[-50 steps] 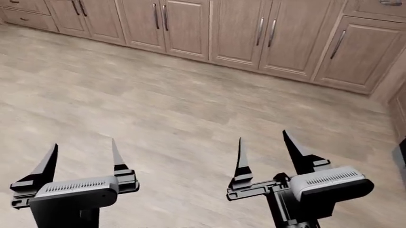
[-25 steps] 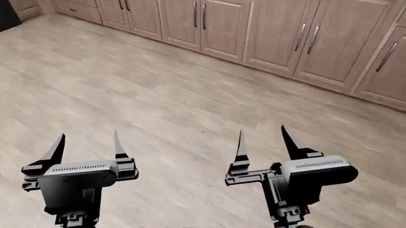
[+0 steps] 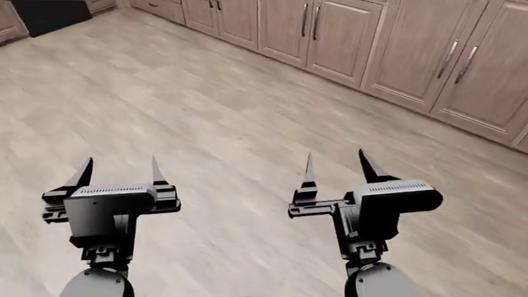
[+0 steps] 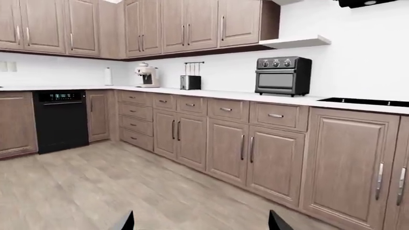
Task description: Pick the pork chop from the counter and place it in the cabinet.
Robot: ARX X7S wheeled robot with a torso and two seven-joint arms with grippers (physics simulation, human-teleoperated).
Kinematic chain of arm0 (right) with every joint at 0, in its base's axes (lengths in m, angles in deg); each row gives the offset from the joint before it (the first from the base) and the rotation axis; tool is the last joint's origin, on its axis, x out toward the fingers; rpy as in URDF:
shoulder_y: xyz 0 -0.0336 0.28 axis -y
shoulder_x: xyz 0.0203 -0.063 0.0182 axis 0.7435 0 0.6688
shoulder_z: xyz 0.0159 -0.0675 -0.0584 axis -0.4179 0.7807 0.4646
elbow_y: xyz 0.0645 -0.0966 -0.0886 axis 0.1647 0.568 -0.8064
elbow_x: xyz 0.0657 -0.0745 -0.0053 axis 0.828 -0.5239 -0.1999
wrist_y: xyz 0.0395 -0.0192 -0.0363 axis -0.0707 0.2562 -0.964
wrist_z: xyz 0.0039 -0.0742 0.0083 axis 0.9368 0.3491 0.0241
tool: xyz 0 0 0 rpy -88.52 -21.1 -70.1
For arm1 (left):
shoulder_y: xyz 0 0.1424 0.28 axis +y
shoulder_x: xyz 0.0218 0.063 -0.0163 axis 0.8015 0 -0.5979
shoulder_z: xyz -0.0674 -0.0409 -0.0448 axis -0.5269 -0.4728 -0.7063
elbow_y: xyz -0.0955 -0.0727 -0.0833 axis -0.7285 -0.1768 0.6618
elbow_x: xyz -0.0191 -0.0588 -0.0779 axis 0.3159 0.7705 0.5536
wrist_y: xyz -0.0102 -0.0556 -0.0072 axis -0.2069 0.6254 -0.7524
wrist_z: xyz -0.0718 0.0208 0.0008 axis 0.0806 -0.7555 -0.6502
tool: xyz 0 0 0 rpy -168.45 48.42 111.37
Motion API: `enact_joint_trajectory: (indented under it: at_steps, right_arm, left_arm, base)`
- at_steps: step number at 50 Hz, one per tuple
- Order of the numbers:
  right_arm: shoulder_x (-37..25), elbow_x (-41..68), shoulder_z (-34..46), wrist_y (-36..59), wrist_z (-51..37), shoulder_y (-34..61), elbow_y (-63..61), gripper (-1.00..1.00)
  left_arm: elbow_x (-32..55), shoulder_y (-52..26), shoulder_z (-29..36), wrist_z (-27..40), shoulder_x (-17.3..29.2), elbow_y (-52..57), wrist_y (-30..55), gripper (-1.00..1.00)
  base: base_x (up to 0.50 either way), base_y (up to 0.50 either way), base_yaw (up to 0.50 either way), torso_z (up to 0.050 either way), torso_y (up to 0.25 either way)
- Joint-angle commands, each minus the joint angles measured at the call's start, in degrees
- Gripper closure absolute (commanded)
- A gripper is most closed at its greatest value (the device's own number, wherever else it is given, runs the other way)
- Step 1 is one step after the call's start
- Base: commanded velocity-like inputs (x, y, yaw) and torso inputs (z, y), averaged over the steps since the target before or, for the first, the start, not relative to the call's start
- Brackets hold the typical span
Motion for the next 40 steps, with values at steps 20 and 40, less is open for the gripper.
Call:
enact_joint_trajectory:
  at_steps: [20, 40]
  right_arm:
    - [-4.46, 0.25, -0.10, 5.99, -4.64, -7.66, -20.48, -1.00]
    - [-6.60, -0.28, -0.51, 5.64, -6.64, -12.59, -26.77, -1.00]
  left_arm:
    - [1.68, 8.23, -3.40, 3.71, 3.41, 19.63, 6.21, -1.00]
    - [1.91, 12.97, -4.41, 4.78, 4.38, 25.89, 5.85, -1.00]
  base:
    - [0.00, 0.00, 0.50, 0.000, 0.000]
    - [0.00, 0.00, 0.50, 0.000, 0.000]
